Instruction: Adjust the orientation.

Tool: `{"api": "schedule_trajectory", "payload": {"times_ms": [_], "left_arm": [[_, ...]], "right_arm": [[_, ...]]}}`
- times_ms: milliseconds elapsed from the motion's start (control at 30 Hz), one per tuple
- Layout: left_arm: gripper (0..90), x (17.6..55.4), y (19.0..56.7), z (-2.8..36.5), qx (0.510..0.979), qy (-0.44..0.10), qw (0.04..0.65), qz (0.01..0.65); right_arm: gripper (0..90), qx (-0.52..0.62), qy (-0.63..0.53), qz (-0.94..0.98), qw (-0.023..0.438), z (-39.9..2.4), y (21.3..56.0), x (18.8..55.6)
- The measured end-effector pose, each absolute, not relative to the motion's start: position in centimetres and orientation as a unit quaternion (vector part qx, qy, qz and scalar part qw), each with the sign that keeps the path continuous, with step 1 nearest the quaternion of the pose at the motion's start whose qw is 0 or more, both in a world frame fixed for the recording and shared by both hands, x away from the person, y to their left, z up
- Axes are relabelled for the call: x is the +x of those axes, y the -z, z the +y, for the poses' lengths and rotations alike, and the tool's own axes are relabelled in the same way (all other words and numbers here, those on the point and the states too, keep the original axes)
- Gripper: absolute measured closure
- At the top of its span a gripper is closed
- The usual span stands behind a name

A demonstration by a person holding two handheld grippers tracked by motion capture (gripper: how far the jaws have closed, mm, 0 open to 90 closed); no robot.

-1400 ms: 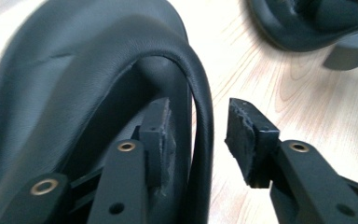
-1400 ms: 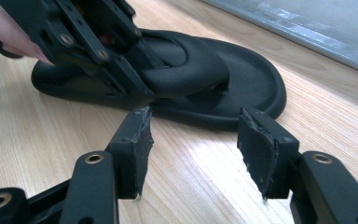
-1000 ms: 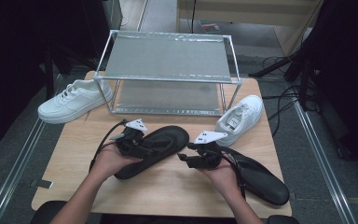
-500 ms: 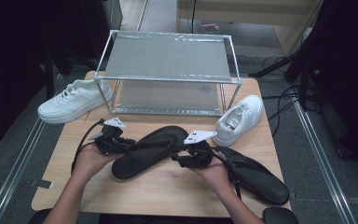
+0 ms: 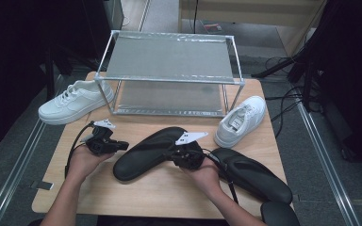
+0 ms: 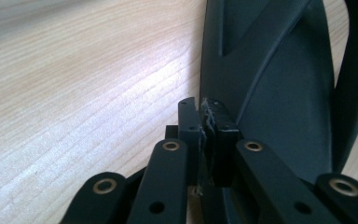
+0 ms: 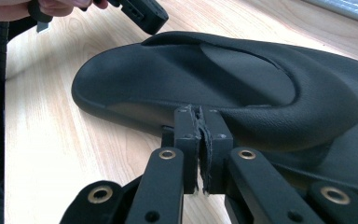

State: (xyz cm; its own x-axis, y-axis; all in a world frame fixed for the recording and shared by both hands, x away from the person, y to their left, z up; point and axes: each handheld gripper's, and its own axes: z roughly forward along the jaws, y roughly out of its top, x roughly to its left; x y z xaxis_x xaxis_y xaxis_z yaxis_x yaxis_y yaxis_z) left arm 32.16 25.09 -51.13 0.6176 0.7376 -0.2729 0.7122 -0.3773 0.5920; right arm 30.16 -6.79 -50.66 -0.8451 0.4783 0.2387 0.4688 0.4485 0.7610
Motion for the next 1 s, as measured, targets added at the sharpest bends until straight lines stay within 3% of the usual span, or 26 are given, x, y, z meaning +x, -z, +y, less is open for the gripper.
{"api": "schedule_trajectory", "payload": {"times_ms": [733,900,1000], "left_arm": [[87.0,31.0,51.4,23.8,0.845,-0.011,0.332,0.420],[88.5,30.0,51.4,23.2,0.847,-0.005,0.335,0.414],[89.2,29.5,51.4,23.0,0.848,-0.007,0.334,0.412]], "right_arm": [[89.0,0.280,-0.436,0.855,0.032,-6.9,50.8,30.6],[87.9,0.292,-0.437,0.850,0.031,-7.2,50.8,30.9],[88.4,0.312,-0.444,0.840,0.004,-7.4,50.9,31.5]]}}
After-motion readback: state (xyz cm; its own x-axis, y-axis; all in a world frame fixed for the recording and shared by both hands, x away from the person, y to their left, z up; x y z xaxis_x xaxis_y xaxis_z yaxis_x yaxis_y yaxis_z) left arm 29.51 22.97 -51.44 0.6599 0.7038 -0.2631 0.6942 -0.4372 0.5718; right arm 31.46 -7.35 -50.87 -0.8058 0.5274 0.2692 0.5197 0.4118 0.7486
